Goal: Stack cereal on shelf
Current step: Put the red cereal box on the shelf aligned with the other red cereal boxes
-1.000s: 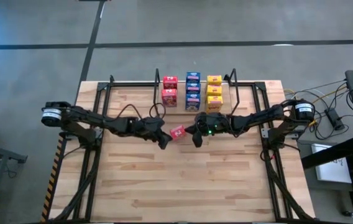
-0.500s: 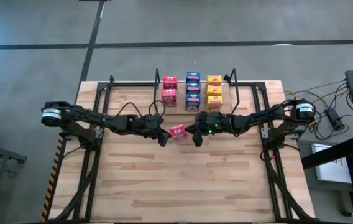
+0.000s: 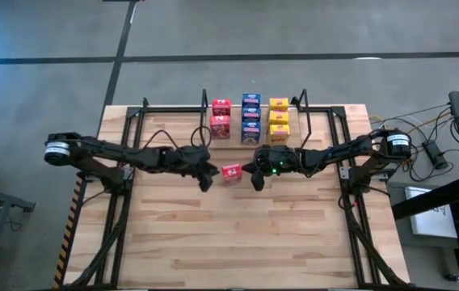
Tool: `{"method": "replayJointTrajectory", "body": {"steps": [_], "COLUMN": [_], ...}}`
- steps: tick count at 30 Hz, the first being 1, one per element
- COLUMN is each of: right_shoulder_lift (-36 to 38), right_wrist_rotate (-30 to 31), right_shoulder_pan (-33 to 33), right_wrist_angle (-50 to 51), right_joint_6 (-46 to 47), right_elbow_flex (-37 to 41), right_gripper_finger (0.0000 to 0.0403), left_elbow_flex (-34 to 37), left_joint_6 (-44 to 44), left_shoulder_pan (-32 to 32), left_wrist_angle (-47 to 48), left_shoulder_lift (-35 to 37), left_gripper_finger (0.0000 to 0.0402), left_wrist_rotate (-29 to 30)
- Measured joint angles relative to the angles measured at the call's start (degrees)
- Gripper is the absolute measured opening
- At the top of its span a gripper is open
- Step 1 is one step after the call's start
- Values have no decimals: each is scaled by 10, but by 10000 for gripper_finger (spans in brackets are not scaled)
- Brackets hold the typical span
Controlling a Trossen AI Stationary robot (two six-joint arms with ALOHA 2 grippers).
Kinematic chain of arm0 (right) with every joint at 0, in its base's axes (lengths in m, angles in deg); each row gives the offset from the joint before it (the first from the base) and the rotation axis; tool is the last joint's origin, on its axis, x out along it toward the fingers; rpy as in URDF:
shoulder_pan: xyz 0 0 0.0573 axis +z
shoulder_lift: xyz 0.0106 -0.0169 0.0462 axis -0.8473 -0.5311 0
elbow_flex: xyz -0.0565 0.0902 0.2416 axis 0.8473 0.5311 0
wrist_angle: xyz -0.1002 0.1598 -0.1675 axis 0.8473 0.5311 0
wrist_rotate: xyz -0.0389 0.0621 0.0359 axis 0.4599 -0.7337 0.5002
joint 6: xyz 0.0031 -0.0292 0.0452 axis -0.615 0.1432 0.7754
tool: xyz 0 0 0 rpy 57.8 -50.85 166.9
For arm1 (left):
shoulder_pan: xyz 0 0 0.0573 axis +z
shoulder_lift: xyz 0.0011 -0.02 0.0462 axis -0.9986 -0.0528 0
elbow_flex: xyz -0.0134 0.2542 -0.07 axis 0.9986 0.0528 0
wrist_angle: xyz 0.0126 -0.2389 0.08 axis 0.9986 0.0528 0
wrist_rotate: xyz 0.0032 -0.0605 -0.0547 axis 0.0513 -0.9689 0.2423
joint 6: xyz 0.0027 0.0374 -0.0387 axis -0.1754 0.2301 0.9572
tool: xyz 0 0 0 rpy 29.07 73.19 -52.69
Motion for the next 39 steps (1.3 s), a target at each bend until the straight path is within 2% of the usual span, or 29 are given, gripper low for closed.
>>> {"method": "replayJointTrajectory", "body": {"steps": [7,12,17,21,31,34,39], "right_shoulder_lift": [17,63,123,170,242,245,241], "right_wrist_rotate": [0,1,2,2,4,4,4], "right_shoulder_pan": [0,0,0,0,0,0,0], "right_wrist_angle": [27,69,109,137,181,190,197], "right_joint_6": [-14,-32,-64,-93,-136,-136,-139], "right_elbow_flex": [0,0,0,0,0,0,1], "right_gripper_finger": [9,9,9,9,9,9,9], "left_elbow_flex": [0,0,0,0,0,0,0], "left_joint_6": [-109,-145,-175,-189,-154,-155,-172], "left_shoulder_pan": [0,0,-5,-7,-8,-8,-8], "left_wrist_angle": [-65,-76,-125,-156,-174,-188,-197], "left_shoulder_lift": [6,6,5,5,-25,-40,-49], "left_gripper_finger": [68,68,78,107,221,235,236], "left_wrist_rotate": [0,3,3,3,4,4,21]}}
